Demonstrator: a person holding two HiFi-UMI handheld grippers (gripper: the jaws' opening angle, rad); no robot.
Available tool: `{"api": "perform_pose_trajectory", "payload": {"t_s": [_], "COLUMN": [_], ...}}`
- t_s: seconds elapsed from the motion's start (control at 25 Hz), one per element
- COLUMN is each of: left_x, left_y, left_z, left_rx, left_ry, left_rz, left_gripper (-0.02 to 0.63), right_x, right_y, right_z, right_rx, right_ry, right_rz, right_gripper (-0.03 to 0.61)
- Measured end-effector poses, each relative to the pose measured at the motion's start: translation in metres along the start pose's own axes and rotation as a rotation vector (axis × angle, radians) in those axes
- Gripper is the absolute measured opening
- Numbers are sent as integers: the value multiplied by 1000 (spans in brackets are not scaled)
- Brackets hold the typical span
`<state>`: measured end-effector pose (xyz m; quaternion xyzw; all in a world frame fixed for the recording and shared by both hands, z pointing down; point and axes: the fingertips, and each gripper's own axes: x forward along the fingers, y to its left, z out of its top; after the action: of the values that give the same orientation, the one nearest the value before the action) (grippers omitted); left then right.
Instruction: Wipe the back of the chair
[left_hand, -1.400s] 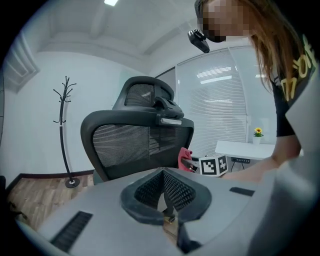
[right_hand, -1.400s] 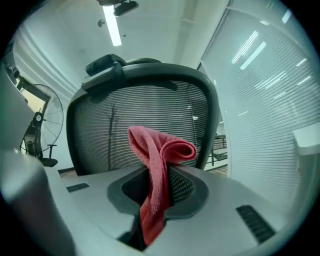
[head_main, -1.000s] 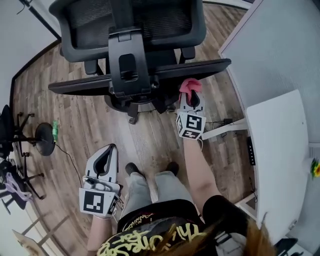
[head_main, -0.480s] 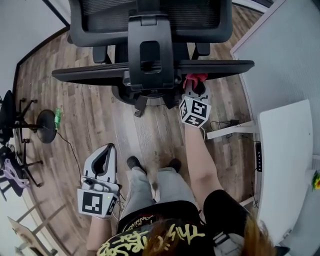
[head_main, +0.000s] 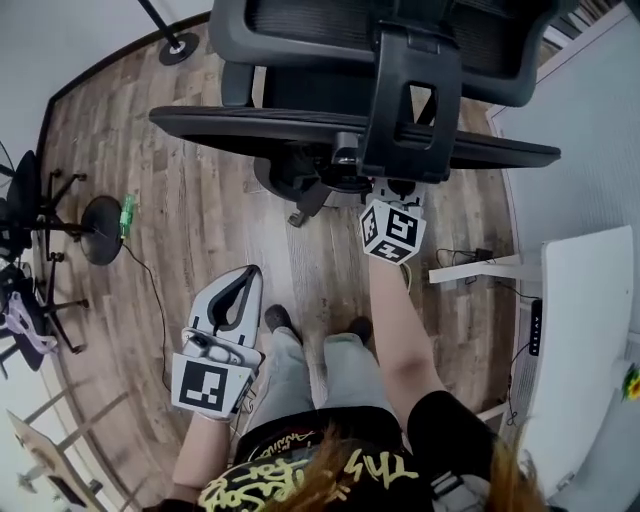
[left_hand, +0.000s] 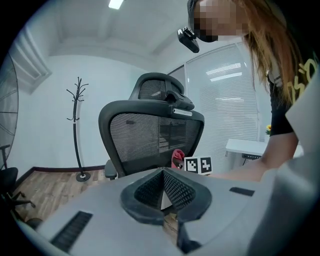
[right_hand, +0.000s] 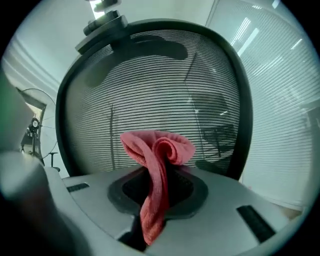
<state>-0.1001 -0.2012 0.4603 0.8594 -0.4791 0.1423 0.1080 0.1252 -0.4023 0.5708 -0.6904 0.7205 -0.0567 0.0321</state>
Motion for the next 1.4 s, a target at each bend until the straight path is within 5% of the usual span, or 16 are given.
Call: {"api": "perform_pose_trajectory", "payload": {"t_s": [0.44, 0.8, 1.4], "left_x": [-32, -65, -95], "left_y": [32, 62, 124], "left_z": [3, -10, -22], "left_rx": [1, -10, -36], "left_ry": [-60, -58, -59], "left_rz": [9, 39, 98], "left_gripper": [-6, -6, -6], "right_x": [4, 10, 19], "right_y": [90, 140, 242], "right_z": [-2, -8, -22], "right_rx": [-20, 15, -39], "right_ry": [21, 9, 50], "right_rz": [99, 100, 278], "right_gripper": [63, 63, 61]}}
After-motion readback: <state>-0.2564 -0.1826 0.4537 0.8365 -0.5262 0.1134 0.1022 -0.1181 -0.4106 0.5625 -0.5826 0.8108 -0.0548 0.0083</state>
